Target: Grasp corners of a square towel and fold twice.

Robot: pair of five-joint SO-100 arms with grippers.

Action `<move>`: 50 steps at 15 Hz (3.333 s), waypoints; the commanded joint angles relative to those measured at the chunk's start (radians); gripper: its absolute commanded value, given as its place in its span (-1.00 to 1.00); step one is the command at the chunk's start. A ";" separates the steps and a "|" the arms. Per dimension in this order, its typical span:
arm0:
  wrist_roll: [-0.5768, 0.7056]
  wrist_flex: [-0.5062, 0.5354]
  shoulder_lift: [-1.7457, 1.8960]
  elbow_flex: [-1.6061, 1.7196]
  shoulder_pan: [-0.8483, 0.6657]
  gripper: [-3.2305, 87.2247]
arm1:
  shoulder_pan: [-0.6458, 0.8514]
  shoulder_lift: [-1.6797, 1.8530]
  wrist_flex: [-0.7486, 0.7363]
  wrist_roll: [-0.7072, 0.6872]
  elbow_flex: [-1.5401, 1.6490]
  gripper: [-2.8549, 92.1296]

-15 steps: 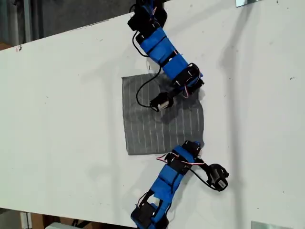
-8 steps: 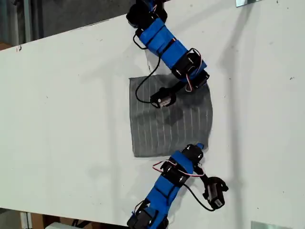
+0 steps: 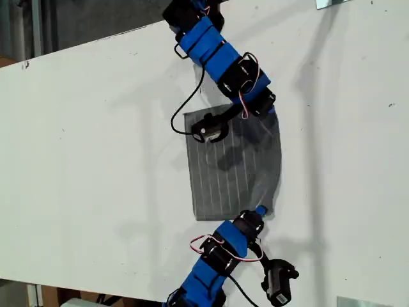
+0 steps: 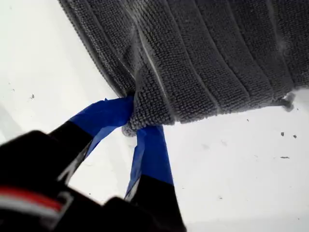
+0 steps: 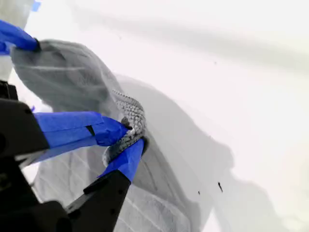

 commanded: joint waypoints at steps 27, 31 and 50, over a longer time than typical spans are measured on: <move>0.051 -0.230 0.615 0.983 -0.558 -0.93 | 0.638 0.445 -0.147 -0.268 0.828 -0.94; 0.003 -0.275 0.571 0.973 -0.485 -0.93 | 0.561 0.414 -0.181 -0.213 0.867 -0.94; -0.064 -0.192 0.713 1.032 -0.377 -0.32 | 0.488 0.497 -0.112 -0.126 0.933 -0.08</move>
